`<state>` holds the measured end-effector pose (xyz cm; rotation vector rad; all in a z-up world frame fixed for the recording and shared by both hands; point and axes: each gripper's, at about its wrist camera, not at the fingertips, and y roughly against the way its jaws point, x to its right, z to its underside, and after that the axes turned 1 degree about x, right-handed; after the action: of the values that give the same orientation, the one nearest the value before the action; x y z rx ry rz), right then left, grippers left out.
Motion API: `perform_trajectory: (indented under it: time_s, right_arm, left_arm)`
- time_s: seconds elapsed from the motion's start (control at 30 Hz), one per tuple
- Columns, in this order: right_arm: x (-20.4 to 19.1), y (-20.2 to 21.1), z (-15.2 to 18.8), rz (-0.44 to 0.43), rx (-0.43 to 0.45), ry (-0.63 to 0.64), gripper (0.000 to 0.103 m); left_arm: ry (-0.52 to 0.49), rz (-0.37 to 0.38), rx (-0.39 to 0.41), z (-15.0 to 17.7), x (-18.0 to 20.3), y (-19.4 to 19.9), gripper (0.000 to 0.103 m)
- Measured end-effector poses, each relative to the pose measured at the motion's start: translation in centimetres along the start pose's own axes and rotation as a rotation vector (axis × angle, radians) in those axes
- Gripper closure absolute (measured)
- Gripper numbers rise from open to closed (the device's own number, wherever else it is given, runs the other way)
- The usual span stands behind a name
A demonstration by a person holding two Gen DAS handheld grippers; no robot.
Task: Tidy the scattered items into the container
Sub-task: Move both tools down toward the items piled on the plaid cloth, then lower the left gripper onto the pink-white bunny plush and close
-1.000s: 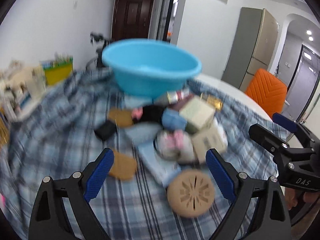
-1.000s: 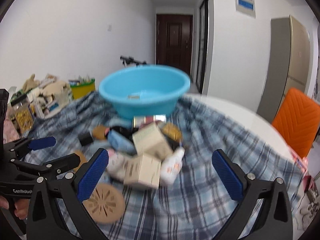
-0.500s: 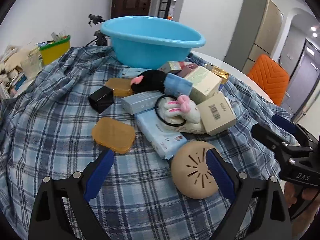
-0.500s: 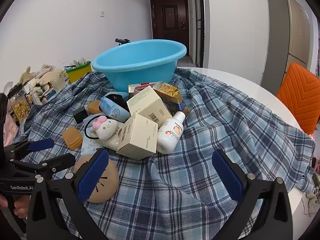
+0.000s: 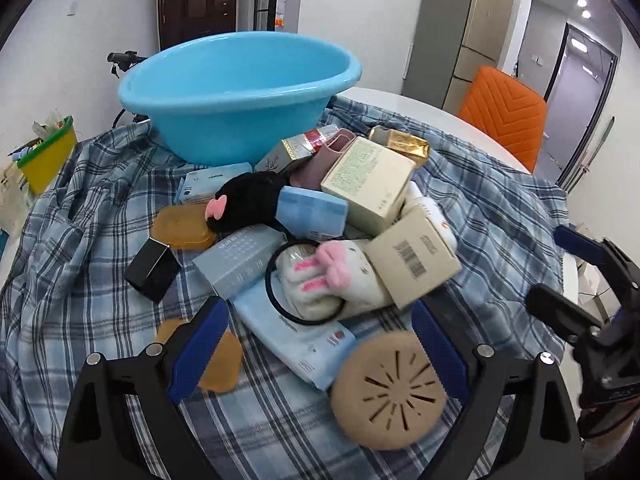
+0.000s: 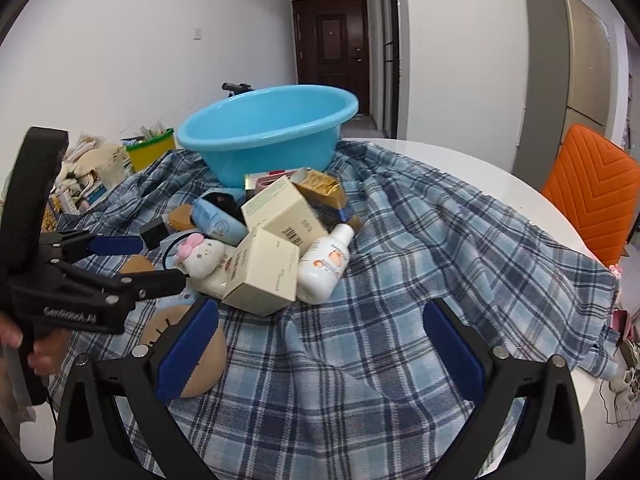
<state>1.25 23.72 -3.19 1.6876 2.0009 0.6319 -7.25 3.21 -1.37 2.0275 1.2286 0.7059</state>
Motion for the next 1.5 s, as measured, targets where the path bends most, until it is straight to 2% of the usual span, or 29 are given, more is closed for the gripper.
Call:
perform_trajectory:
  time_s: [0.3, 0.33, 0.4, 0.43, 0.47, 0.53, 0.73, 0.83, 1.0, 1.03, 1.13, 1.2, 1.5]
  right_arm:
    - [0.7, 0.2, 0.2, 0.032, -0.005, 0.018, 0.001]
    - [0.9, 0.2, 0.3, 0.038, -0.006, 0.018, 0.001]
    - [1.2, 0.2, 0.4, 0.045, -0.008, 0.007, 0.001]
    - [1.4, 0.2, 0.5, 0.045, -0.010, -0.001, 0.001]
    - [1.6, 0.1, 0.5, 0.044, -0.013, -0.009, 0.001]
    - [1.8, 0.0, 0.6, 0.042, -0.018, -0.017, 0.001]
    - [2.0, -0.2, 0.6, 0.044, -0.020, -0.019, 0.001]
    - [2.1, -0.3, 0.7, 0.036, -0.023, -0.025, 0.001]
    - [1.9, -0.3, 0.8, 0.032, -0.023, -0.018, 0.001]
    - [1.9, -0.4, 0.8, 0.030, -0.023, -0.020, 0.001]
    - [1.8, -0.6, 0.8, 0.024, -0.027, -0.026, 0.001]
    - [1.6, -0.5, 0.8, 0.024, -0.027, -0.020, 0.001]
    - [2.5, -0.4, 1.1, 0.040, -0.031, -0.050, 0.001]
  left_arm:
    - [-0.041, 0.033, 0.002, -0.4, 0.5, -1.4, 0.008]
    - [-0.051, 0.036, 0.005, -0.5, 0.7, -1.4, 0.011]
    - [-0.069, 0.047, 0.002, -0.7, 1.1, -1.7, 0.031]
    - [-0.072, 0.051, -0.008, -0.7, 1.2, -1.8, 0.049]
    - [-0.074, 0.051, -0.014, -0.8, 1.3, -2.0, 0.059]
    - [-0.082, 0.052, -0.013, -0.7, 1.3, -2.1, 0.066]
    - [-0.060, 0.055, 0.004, -0.8, 0.7, -1.3, 0.067]
    - [-0.057, 0.052, 0.009, -0.8, 0.4, -0.9, 0.073]
    - [-0.068, 0.065, -0.011, 0.0, 0.1, -0.3, 0.072]
    - [-0.067, 0.060, -0.013, 0.1, 0.2, -0.3, 0.068]
    - [-0.086, 0.027, 0.023, 0.5, 0.7, -0.4, 0.028]
    - [-0.115, 0.010, 0.053, 0.7, 1.1, -0.2, 0.026]
    - [-0.119, 0.045, 0.061, 0.6, 1.7, 0.0, 0.026]
